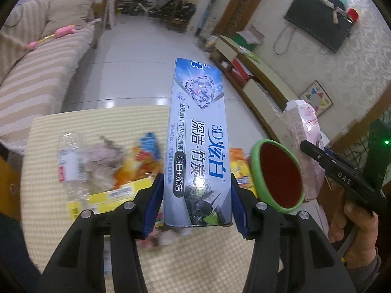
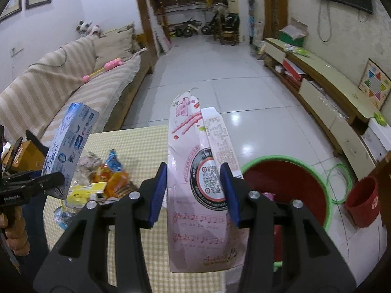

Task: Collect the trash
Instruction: 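Carry both items over the bucket and open both tools to drop them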

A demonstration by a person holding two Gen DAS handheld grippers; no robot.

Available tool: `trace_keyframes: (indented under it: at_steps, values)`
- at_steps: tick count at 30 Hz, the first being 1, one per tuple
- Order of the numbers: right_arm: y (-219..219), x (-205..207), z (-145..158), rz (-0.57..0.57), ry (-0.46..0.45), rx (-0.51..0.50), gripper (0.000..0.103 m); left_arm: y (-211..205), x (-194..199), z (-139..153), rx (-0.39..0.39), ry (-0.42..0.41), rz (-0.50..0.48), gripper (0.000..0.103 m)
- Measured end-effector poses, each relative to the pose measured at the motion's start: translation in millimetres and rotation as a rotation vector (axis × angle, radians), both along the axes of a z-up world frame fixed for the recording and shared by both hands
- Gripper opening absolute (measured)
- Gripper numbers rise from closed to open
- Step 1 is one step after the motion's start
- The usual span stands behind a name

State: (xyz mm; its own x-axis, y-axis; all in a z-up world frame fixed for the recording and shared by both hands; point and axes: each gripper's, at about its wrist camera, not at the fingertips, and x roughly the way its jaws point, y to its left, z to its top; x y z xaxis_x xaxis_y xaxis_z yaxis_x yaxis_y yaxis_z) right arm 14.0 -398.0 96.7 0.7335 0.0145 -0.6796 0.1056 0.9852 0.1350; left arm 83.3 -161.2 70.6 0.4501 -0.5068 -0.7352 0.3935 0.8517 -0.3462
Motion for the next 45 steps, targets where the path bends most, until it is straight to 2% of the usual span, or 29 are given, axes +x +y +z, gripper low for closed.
trace_keyframes:
  at_steps: [15,19,25,34,35,36,38,41,45]
  values:
    - [-98,-38,1,-0.162,-0.010,0.011,0.043,-140,-12,-5,-0.040,0.040,-0.225,0.048]
    - [-120,-45,-2,-0.196,-0.012,0.028,0.043,-178,-17,-15,-0.060,0.080,-0.284,0.048]
    - [-146,-49,-12,-0.247,-0.004,0.061,0.043,-223,-24,-29,-0.036,0.104,-0.341,0.048]
    - [-156,-46,-27,-0.265,0.014,0.100,0.043,-252,-15,-44,-0.001,0.136,-0.346,0.049]
    - [-157,-45,-28,-0.264,0.015,0.102,0.043,-253,-12,-44,-0.001,0.138,-0.341,0.053]
    - [-156,-44,-28,-0.262,0.016,0.104,0.043,-253,-10,-44,-0.004,0.141,-0.333,0.063]
    - [-156,-43,-29,-0.261,0.017,0.105,0.043,-248,-7,-42,-0.025,0.138,-0.312,0.072]
    - [-156,-42,-31,-0.257,0.019,0.107,0.043,-238,-3,-41,-0.039,0.137,-0.294,0.079]
    - [-155,-38,-32,-0.251,0.021,0.104,0.043,-221,3,-39,-0.047,0.136,-0.253,0.082]
